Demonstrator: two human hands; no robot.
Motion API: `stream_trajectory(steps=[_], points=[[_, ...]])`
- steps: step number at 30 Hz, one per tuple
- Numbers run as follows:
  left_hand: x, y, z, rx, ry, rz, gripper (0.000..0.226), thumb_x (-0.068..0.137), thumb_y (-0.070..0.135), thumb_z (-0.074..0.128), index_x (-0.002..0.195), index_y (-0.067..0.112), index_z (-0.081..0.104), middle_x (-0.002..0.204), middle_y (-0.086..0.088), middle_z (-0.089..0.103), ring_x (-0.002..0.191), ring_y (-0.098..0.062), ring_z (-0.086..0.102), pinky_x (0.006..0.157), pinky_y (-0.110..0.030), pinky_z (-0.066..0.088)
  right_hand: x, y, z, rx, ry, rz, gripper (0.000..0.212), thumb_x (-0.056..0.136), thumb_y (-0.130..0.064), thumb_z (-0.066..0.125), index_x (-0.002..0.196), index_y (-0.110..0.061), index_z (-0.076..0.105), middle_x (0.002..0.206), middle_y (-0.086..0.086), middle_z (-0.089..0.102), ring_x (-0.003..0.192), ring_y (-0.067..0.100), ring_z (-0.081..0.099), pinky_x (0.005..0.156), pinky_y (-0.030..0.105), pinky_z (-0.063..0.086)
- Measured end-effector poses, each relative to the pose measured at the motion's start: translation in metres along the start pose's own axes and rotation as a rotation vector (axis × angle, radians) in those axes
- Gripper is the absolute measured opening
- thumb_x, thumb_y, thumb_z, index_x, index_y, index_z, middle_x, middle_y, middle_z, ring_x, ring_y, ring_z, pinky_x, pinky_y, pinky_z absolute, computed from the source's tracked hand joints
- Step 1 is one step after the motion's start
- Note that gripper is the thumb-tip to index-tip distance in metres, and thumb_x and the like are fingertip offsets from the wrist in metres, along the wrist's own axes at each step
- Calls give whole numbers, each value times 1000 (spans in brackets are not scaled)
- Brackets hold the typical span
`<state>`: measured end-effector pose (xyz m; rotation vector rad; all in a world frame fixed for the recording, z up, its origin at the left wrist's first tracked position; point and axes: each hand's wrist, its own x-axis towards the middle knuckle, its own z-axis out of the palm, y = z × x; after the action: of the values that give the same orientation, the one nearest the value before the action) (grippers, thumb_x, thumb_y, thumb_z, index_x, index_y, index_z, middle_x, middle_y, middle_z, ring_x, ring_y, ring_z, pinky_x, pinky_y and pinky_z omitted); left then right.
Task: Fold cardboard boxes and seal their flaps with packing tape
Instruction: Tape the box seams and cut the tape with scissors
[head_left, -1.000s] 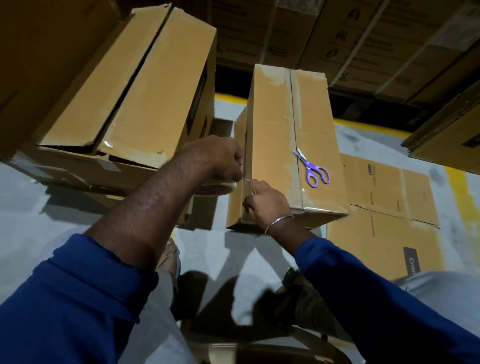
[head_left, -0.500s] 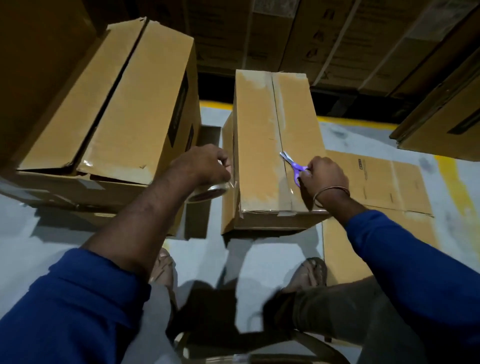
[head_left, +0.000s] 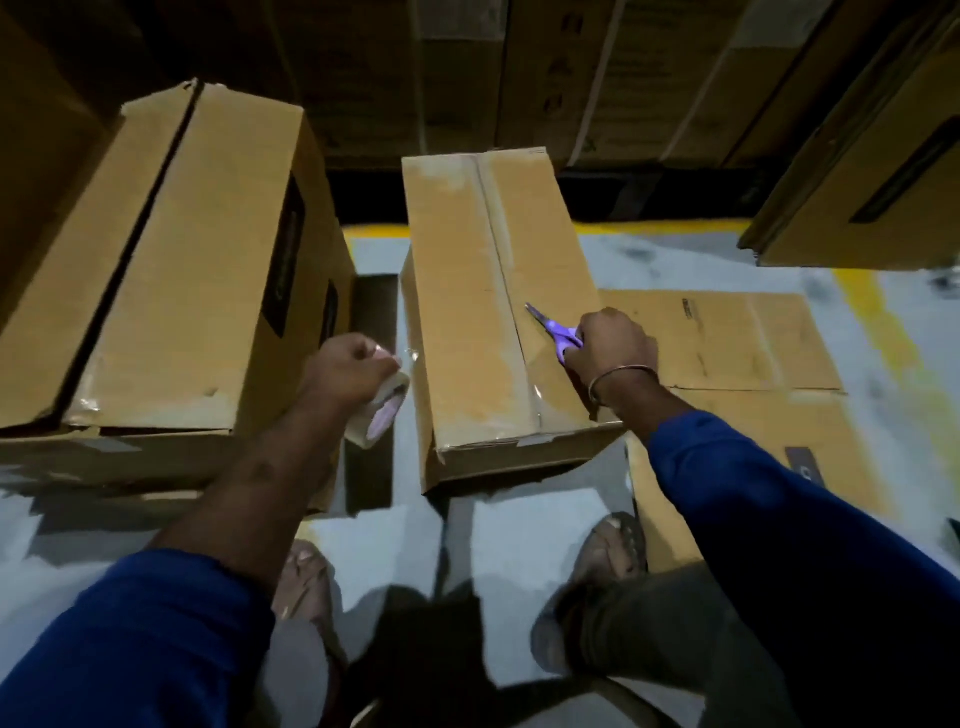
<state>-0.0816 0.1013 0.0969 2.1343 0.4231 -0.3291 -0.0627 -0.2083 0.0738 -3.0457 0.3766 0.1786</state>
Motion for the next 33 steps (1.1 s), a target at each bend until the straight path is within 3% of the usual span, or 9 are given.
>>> stream_trajectory(steps=[3,9,15,18,20,23,26,30,33], points=[[4,-1,10,-164,34,-75,13,89,29,78,82,22,69,103,-9,70,99,-37,66,81,-41,54,6,17,-7,-8,29,85,31,92,-48,65,99,-18,70,87,5,54,75,31,51,67,33,42],[8,-2,26,-271,57,-149,16,90,24,79,97,18,66,106,-8,65,97,-32,63,88,-54,56,20,51,-8,179,37,299,27,89,-40,71,94,-14,68,87,9,62,80,34,62,65,34,44],[14,-15,34,-175,139,-128,23,86,32,82,100,23,66,105,-4,67,96,-31,65,87,-57,59,32,68,2,692,-48,484,19,81,-28,81,86,-11,76,82,8,72,76,27,68,64,28,50],[15,-18,39,-91,176,-108,22,88,32,81,101,28,64,104,0,65,97,-30,65,82,-54,61,38,69,8,934,-42,608,28,74,-36,85,75,-12,70,60,2,69,56,21,70,65,41,64],[18,-23,44,-31,205,-99,23,89,31,79,104,30,62,103,1,61,97,-30,63,79,-53,62,43,67,12,995,12,641,31,72,-38,85,73,-11,71,58,3,71,57,21,74,70,47,65],[25,-36,56,40,245,-88,26,90,32,78,109,33,61,103,2,60,94,-29,64,76,-51,64,44,56,13,939,36,553,36,81,-46,76,73,-13,64,68,4,64,65,25,65,55,30,50],[28,-50,67,94,280,-97,25,89,34,78,103,39,58,100,4,64,91,-27,66,75,-49,64,36,42,20,935,-61,540,42,85,-55,68,89,-13,64,73,1,55,62,19,52,51,28,33],[37,-59,91,24,243,-152,26,86,25,81,97,34,60,95,8,65,89,-27,68,70,-48,65,30,29,46,979,-65,512,54,81,-57,70,116,-16,63,92,2,63,71,18,57,58,29,40],[37,-58,113,-150,264,-270,24,87,9,73,93,29,62,93,2,71,83,-26,70,68,-44,65,34,24,50,920,-14,530,55,80,-56,69,121,-21,58,92,1,63,78,21,62,65,31,46]])
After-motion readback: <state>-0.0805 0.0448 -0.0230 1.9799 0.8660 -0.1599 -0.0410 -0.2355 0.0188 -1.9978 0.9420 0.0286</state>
